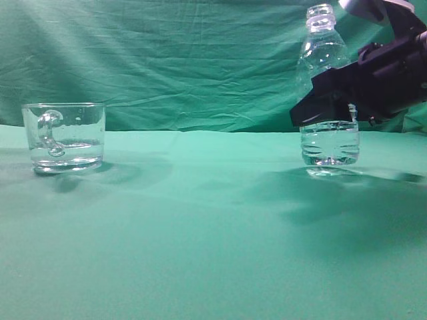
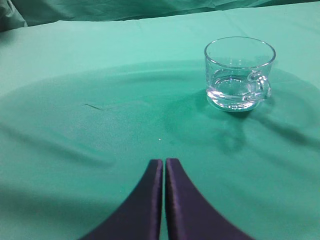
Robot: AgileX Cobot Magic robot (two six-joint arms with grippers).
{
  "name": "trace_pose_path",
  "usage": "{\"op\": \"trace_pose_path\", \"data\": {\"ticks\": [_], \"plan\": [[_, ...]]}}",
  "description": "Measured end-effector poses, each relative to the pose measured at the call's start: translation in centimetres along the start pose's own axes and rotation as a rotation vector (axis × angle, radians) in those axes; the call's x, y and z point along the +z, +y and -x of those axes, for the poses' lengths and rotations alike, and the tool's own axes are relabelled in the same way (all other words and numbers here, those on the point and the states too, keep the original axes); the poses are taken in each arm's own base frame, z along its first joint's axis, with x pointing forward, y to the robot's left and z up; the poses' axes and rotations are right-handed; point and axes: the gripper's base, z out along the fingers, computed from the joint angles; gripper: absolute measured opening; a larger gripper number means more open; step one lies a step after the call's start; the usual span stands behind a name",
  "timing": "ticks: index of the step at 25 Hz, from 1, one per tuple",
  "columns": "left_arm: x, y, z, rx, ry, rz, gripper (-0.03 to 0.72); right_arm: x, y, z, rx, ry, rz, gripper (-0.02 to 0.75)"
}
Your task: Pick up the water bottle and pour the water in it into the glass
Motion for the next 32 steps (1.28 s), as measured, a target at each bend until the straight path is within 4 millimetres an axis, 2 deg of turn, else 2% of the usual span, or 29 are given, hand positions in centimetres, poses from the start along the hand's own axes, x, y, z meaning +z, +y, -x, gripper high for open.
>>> {"op": "trace_pose_path", "data": {"ticks": [1,7,11,12,14,18,25,26,29,32], "plan": [[0.0,0.0,0.0,0.000,0.000,0.000,0.000,0.0,0.0,0.0,0.000,0.000,0.000,0.403],[0.0,0.0,0.0,0.000,0.000,0.000,0.000,0.0,0.0,0.1,0.002,-0.013,0.003,0.623],[0.0,0.0,0.0,0.000,0.000,0.000,0.000,-0.1,0.1,0.4,0.022,-0.032,0.007,0.615],[0.0,0.0,0.0,0.000,0.000,0.000,0.000,-0.2,0.1,0.7,0.026,-0.041,0.007,0.655],[0.0,0.0,0.0,0.000,0.000,0.000,0.000,-0.6,0.2,1.6,0.044,-0.068,0.006,0.641],[0.0,0.0,0.0,0.000,0.000,0.000,0.000,-2.2,0.5,4.3,0.035,-0.128,-0.010,0.641],[0.0,0.0,0.0,0.000,0.000,0.000,0.000,-6.4,2.0,9.7,-0.092,-0.254,-0.011,0.641],[0.0,0.0,0.0,0.000,0.000,0.000,0.000,-7.1,2.4,10.3,-0.113,-0.266,-0.002,0.571],[0.0,0.0,0.0,0.000,0.000,0.000,0.000,-9.1,3.2,11.8,-0.111,-0.273,0.017,0.436],[0.0,0.0,0.0,0.000,0.000,0.000,0.000,-11.2,3.9,12.9,-0.061,-0.265,0.002,0.243]]}}
